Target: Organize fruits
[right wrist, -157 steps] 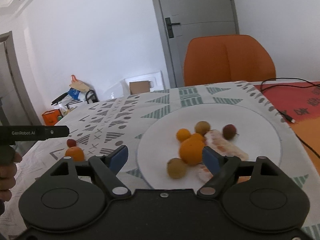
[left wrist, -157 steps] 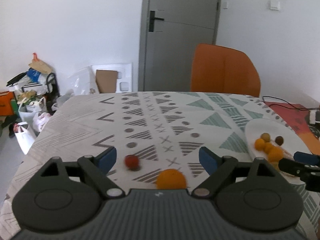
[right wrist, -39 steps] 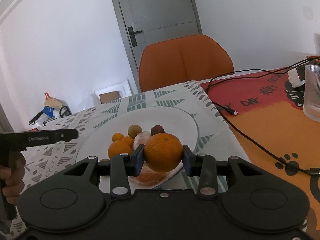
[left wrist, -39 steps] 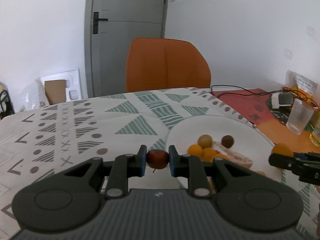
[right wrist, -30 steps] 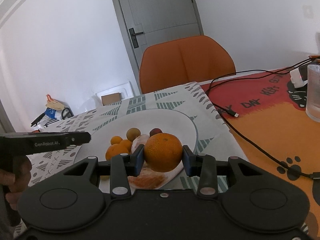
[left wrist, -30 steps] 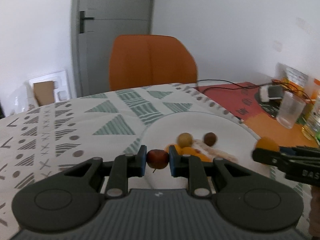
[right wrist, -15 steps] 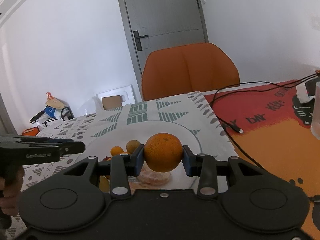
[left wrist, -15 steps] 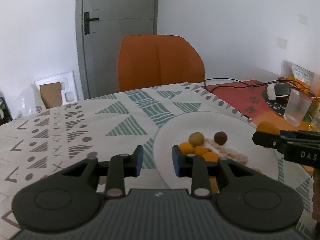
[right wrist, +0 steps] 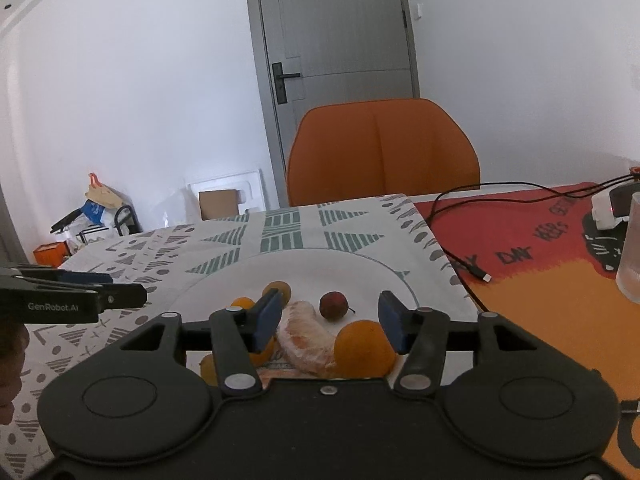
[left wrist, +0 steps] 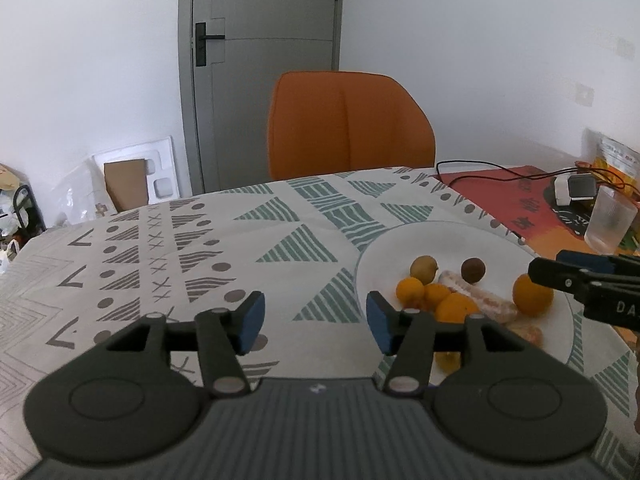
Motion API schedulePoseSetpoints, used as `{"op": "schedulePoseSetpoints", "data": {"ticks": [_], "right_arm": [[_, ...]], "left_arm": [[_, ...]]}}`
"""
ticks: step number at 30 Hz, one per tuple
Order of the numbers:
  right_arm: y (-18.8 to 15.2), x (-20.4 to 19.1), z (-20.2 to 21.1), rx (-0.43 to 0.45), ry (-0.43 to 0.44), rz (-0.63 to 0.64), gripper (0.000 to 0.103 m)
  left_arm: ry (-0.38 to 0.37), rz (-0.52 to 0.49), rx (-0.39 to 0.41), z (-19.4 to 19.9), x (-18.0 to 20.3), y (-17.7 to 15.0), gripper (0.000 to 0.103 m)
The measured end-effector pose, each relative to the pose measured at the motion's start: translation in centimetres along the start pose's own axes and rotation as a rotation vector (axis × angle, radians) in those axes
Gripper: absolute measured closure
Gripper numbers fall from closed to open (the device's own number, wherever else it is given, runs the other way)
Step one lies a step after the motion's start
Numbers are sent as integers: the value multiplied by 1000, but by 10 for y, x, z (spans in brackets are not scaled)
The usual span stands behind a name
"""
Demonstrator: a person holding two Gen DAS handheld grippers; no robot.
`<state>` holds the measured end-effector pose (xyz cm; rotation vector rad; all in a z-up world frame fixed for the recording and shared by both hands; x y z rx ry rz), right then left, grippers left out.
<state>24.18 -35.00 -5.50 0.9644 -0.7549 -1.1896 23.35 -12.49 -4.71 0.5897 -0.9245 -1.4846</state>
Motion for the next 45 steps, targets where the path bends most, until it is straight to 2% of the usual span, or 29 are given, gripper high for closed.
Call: {"op": "schedulePoseSetpoints", "data": {"ticks": [2, 6, 8, 11, 14, 23, 26, 29, 35, 45], "right_arm": [[-1, 0, 4, 0, 3, -5, 49], [-2, -1, 11, -1, 8, -13, 49], [-3, -2, 14, -2, 12, -14, 49], [-3, -4, 20, 2, 19, -13, 47], [-3, -6, 27, 13, 25, -15, 41], [-2, -11, 53, 51, 59, -10, 30], [-2, -11, 60, 61, 71, -13, 23], [-2, -12, 65, 59, 87, -19, 18], [0, -19, 80, 72, 133, -11, 0], [2, -33, 92, 72, 195, -8, 0]], "left_arm": [[5, -4, 7, 4, 0, 0, 42], [10, -3, 16, 12, -2, 0, 40], [18, -1, 19, 15, -2, 0, 32], [28, 1, 40, 24, -4, 0, 27], [39, 3, 47, 32, -5, -1, 20], [85, 13, 83, 64, -8, -5, 11], [91, 15, 88, 75, -8, -6, 8], [110, 24, 97, 86, -8, -6, 7], [143, 23, 99, 106, -9, -11, 6], [207, 31, 101, 135, -15, -16, 6]]}}
Point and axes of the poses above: each gripper's, at about its wrist camera, not at the fingertips, and z roughly against the way its jaws point, x to its right, y to its top, the point moved 3 cm from there along -z, roughly the way its jaws point, and after that the axes turned 9 degrees about z, right-handed, at the moved point
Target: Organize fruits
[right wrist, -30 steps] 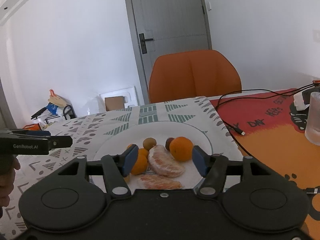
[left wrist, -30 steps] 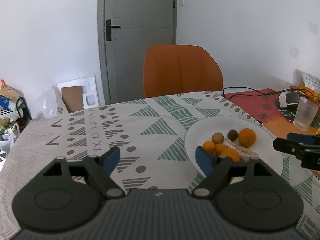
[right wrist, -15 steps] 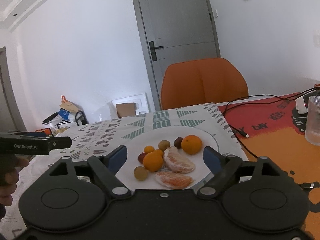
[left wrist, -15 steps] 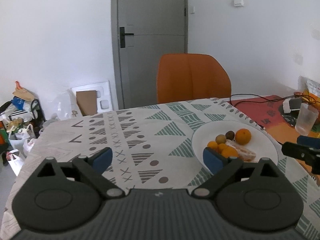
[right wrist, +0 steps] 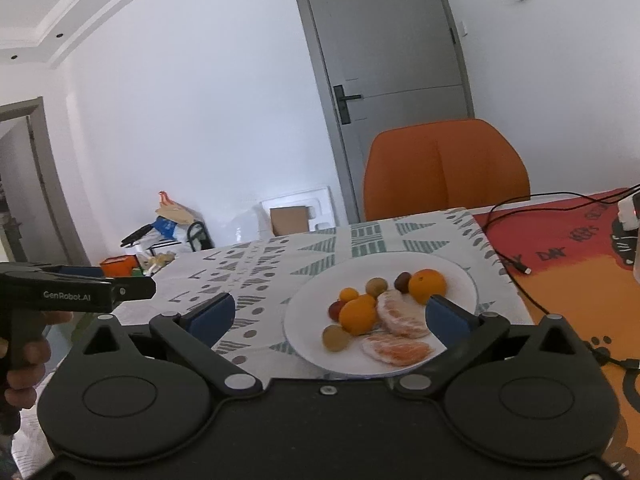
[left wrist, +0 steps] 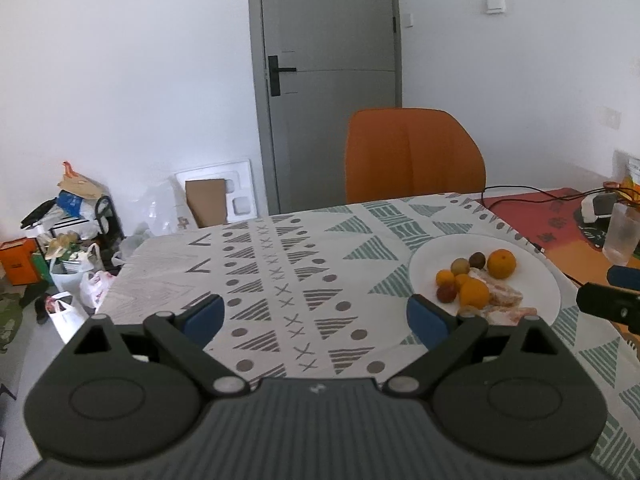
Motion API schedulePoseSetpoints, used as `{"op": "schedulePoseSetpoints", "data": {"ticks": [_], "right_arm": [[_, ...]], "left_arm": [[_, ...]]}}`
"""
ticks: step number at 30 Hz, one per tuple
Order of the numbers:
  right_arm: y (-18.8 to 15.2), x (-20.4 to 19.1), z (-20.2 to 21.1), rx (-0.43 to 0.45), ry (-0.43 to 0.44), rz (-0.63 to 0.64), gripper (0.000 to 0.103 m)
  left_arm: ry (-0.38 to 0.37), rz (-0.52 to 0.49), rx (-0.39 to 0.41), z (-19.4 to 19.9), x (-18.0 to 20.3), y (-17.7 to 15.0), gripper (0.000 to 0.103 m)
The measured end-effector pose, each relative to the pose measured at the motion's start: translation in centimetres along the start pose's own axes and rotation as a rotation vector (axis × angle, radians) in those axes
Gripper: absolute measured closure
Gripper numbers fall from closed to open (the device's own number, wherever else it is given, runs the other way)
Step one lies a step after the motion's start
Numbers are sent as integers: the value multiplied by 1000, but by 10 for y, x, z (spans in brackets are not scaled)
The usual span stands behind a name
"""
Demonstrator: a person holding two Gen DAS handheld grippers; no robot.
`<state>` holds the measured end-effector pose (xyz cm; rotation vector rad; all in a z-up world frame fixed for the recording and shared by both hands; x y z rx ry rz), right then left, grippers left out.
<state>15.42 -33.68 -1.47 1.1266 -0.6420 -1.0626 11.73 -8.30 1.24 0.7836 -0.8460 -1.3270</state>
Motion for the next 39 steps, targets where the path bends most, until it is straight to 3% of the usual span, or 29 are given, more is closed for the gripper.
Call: {"op": "schedulePoseSetpoints", "data": {"ticks": [12, 25, 32, 39], "right_arm": [[0, -16, 7, -20, 35, 5, 0], [-5, -52, 3, -85, 108, 63, 0], [-8, -60, -5, -126, 81, 57, 0], [-8, -60, -5, -135, 69, 54, 0]], "left_arm": [[32, 19, 6, 24, -15, -7, 6], [85, 88, -15, 43, -57, -24, 6], [111, 118, -54, 39, -78, -37, 6], [117, 118, -43, 45, -84, -37, 6]]}}
Point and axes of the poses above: each gripper's, at about its wrist camera, not at the fingertips, and z roughly against the way its jaws point, x to its right, y to its top, the point moved 3 cm from there along -z, roughly the way its jaws point, and after that the axes turned 9 degrees about z, right-handed, at the moved point
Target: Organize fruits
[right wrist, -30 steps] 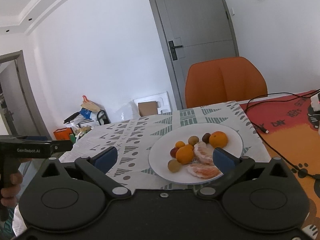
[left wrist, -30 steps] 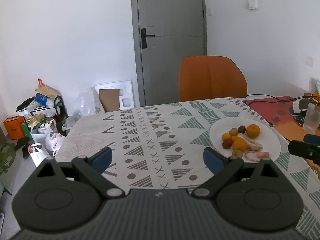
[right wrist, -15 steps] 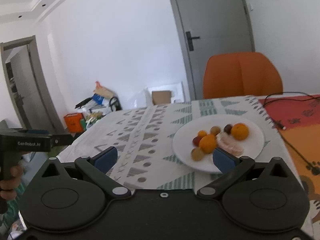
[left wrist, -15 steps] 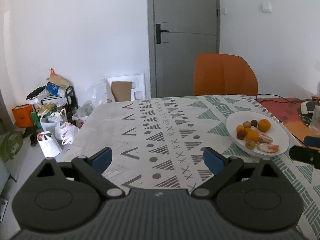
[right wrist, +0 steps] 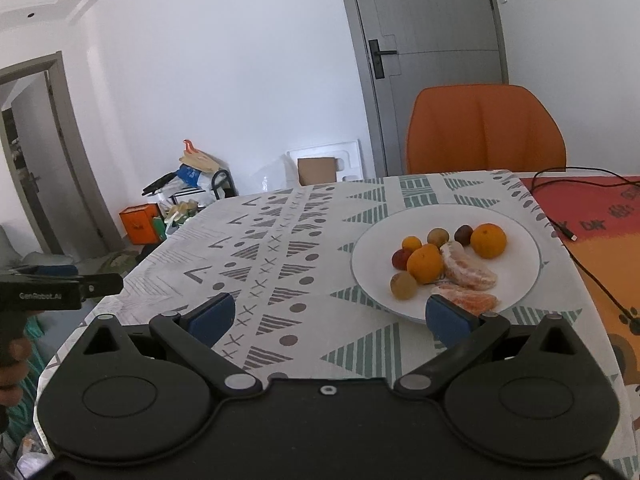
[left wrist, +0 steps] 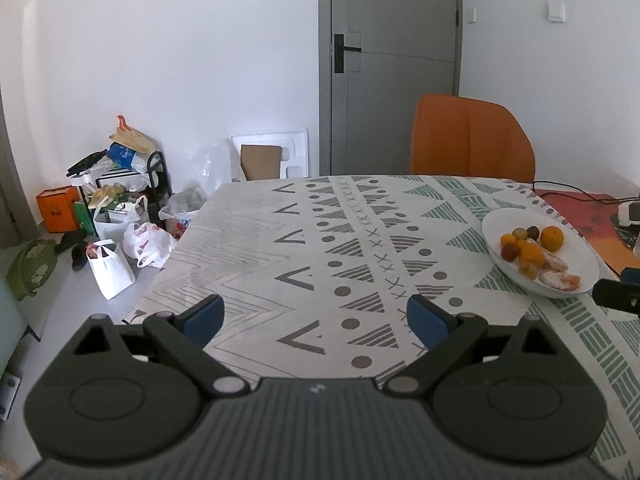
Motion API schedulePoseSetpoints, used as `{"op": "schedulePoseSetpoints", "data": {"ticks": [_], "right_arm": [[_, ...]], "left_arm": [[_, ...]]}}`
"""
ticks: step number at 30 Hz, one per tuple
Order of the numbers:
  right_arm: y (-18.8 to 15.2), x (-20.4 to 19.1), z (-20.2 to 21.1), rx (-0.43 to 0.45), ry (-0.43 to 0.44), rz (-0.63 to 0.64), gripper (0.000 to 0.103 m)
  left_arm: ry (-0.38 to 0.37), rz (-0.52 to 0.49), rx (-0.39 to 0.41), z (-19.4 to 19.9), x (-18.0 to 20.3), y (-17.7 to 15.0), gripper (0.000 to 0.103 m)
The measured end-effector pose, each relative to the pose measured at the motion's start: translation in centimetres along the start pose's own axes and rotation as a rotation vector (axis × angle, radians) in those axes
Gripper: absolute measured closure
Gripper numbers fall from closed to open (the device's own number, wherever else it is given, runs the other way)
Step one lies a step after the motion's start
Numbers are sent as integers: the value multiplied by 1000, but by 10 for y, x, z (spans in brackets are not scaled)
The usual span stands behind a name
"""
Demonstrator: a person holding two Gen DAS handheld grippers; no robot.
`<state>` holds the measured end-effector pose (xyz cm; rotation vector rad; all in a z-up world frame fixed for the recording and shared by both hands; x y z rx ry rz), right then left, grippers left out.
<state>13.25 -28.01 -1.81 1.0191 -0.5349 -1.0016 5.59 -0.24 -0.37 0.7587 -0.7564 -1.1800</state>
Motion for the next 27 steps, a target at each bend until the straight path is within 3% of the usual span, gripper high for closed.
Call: {"op": "schedulePoseSetpoints", "data": {"ticks": [27], "right_arm": [[2, 6, 3, 12, -13, -6, 0]], "left_arm": [[-16, -21, 0, 1, 11, 2, 6]]}}
Point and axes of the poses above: each gripper's, at about its wrist camera, not at the fingertips, and z roughly against the way its jaws point, x to its right, y to its top, the point moved 3 cm from there along -z, roughly the way its jaws point, and after that the axes turned 9 degrees about z, right-handed, at the moved point
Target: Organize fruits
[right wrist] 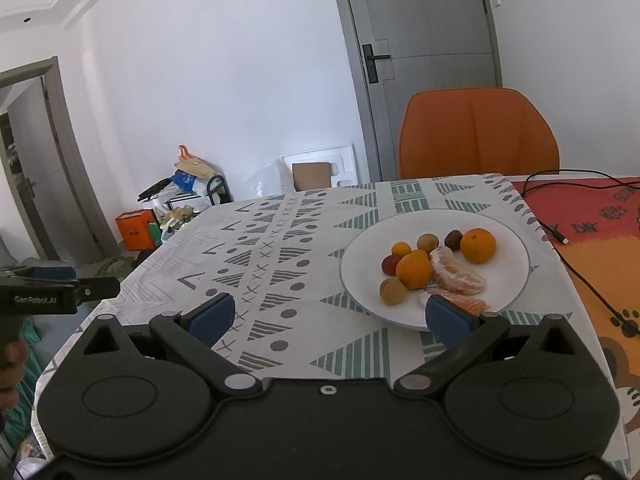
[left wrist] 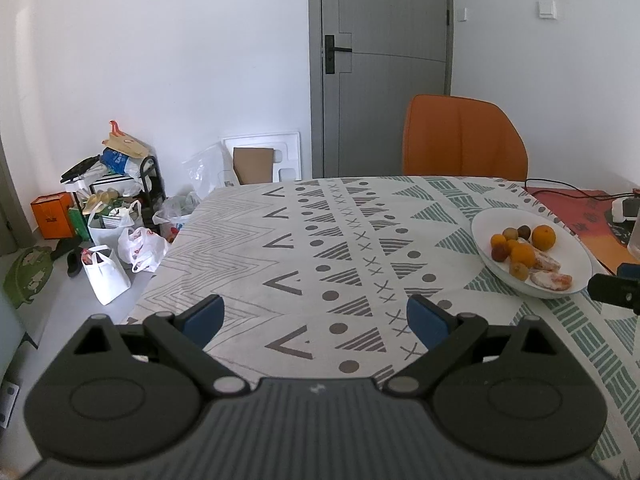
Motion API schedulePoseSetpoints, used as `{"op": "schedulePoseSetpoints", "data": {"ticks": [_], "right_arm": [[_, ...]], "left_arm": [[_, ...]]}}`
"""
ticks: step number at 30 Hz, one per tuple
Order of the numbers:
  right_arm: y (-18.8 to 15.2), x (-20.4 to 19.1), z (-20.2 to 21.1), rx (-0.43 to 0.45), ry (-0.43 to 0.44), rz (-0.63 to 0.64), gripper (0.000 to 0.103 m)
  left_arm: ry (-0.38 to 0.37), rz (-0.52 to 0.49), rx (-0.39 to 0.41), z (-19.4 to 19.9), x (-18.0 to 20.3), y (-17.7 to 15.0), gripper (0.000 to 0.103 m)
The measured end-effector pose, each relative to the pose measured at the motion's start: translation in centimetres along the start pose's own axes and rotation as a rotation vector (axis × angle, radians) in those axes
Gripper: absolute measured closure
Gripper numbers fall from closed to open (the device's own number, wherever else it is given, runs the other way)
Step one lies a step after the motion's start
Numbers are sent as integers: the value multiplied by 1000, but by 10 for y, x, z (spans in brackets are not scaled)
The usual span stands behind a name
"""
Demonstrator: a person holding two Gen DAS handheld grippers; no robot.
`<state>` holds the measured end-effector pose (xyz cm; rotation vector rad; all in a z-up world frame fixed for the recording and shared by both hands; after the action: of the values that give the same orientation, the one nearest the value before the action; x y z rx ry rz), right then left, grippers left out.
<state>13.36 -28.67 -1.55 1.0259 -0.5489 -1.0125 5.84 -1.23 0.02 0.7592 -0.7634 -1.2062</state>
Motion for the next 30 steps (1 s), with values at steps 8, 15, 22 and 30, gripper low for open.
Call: {"op": "schedulePoseSetpoints", "data": {"ticks": [8, 15, 22, 30], "right_arm": [[1, 1, 2, 8, -7, 0, 0], [1, 2, 2, 6, -8, 5, 0], [1, 5, 3, 10, -14, -2, 0], [2, 5, 4, 12, -11, 0, 0]], "left_arm": [[-9, 2, -3, -1, 2, 2, 6], [-9, 3, 0, 0, 3, 3, 6], [-6, -11, 8, 1, 6, 4, 6], [-1, 0, 14, 4, 3, 8, 6]]}}
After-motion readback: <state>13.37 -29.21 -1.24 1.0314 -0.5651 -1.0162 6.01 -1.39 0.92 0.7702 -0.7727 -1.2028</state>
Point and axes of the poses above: each gripper's, at about its wrist camera, not at the fingertips, and z roughly against the way its jaws point, x to its right, y to its top, the point moved 3 cm from there along -z, roughly the way its jaws point, and after that the axes turned 9 degrees about z, right-handed, at the moved point
